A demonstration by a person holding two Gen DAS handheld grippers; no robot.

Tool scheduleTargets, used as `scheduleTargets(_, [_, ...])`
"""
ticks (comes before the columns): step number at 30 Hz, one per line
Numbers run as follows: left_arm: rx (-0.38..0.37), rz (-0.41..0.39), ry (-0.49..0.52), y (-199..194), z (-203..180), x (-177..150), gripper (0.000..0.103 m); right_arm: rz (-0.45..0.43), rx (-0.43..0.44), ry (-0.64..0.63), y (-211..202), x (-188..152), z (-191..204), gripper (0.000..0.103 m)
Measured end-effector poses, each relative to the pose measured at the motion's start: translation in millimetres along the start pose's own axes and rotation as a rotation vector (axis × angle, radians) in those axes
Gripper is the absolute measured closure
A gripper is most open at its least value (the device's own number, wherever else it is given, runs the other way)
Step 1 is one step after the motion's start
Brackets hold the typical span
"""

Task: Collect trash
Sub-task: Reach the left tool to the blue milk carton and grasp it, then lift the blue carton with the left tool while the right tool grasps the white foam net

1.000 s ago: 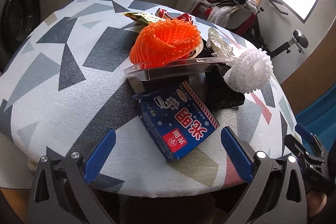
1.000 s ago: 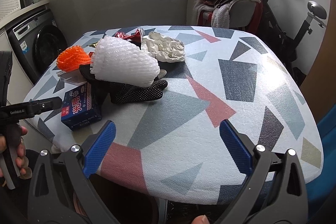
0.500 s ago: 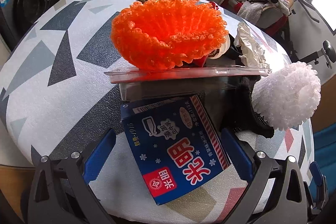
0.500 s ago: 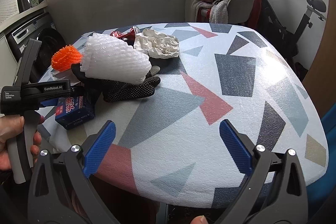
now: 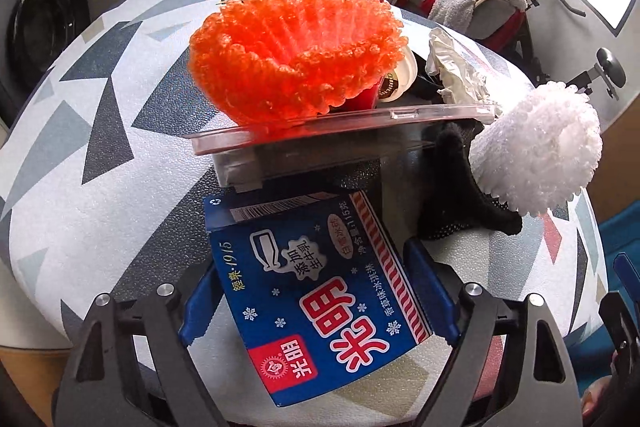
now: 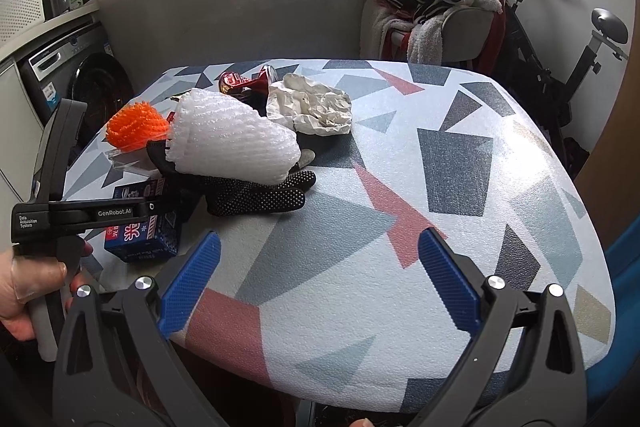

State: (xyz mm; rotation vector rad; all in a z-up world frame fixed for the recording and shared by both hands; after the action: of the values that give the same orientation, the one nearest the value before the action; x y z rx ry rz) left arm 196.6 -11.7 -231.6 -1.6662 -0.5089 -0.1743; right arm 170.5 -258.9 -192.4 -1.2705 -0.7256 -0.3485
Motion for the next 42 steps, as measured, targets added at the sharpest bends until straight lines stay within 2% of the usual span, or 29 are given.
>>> scheduleTargets(15, [-0.033, -0.051, 0.127, -31.2, 9.1, -28.8, 0.025, -0.007, -0.006, 0.007, -15.0, 3.7, 6.5, 0.006])
scheduleTargets(25, [-0.028, -0.11, 0.21, -52.8, 17.0, -42.0, 0.025, -0.031, 0.044, -0.035, -21.3, 13.6, 26.6, 0.006])
scheduleTargets(34, [-0.051, -0.145, 0.217, -62.8, 28.9, -50.8, 0.025, -0.056, 0.138, -0.026, -12.2, 41.2, 46.8, 0.019])
scheduleTargets(42, [-0.047, -0.175, 0.212, -68.6, 39.8, -51.2, 0.025, -0.048, 0.159, -0.033, 17.1, 66.8, 68.0, 0.029])
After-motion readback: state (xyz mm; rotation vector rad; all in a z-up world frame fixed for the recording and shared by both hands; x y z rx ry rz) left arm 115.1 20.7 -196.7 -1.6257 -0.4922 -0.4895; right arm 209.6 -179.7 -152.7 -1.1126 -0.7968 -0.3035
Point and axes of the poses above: each gripper's, at about its wrist camera, not at the fingertips, and y roughly the way its jaws point, z to its left, x to its top, the point moved 5 cm from there along y, roughly the way its jaws point, and after that the axes turned 5 degrees about z, right-handed, at the moved point
